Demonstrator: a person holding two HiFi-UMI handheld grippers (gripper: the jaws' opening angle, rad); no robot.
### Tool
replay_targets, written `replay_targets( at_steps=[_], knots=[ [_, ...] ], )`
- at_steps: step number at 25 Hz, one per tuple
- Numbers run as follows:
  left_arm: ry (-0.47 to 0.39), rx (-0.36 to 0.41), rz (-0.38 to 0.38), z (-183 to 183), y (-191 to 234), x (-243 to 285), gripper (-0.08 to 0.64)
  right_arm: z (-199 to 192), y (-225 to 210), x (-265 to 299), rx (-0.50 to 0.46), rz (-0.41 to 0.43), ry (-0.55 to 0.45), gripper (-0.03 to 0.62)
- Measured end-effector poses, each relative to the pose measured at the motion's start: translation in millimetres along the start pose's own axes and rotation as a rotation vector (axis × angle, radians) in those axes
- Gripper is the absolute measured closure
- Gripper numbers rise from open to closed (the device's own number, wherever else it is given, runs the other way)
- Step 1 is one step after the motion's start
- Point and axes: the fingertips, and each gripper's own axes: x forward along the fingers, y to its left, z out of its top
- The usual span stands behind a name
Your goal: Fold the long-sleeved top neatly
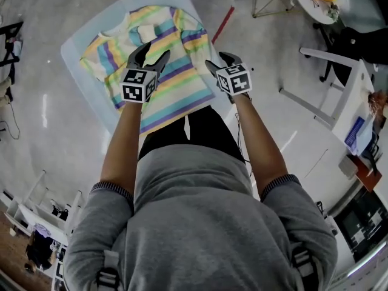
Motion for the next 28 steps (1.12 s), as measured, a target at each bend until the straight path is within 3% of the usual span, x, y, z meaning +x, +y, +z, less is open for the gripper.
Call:
replay_targets(
  at_steps=[6,10,13,18,19,23,28],
  knots=[
    [0.026,0.031,-0.096,-26,-45,4,0.253,-52,-1,15,0.173,-0.051,0.02,0.328],
    [0.047,0.03,-0.132,-38,-64,10,0.253,-79,2,39,0.222,-0.069,0.057,0.328],
    [0.041,0.044,-0.132,-40,-66,10,0.253,-86,5,53,0.202,-0.105,0.07,0.348],
    [0.04,0.045,-0.119,-37,-63,2,0.253,-88,2,57,0.125,-0.188,0.098,0.451],
    [0.04,0.043,-0.115,-36,-61,-1,0.253,-88,2,57,0.115,-0.181,0.101,0.542],
    [0.028,0.041,-0.088,-28,-55,-10,0.253,-79,-5,43,0.065,-0.179,0.109,0.548],
    [-0.017,0.045,-0.061,-3,-52,-20,0.253,-45,-44,6,-0.054,-0.257,0.071,0.548]
  ],
)
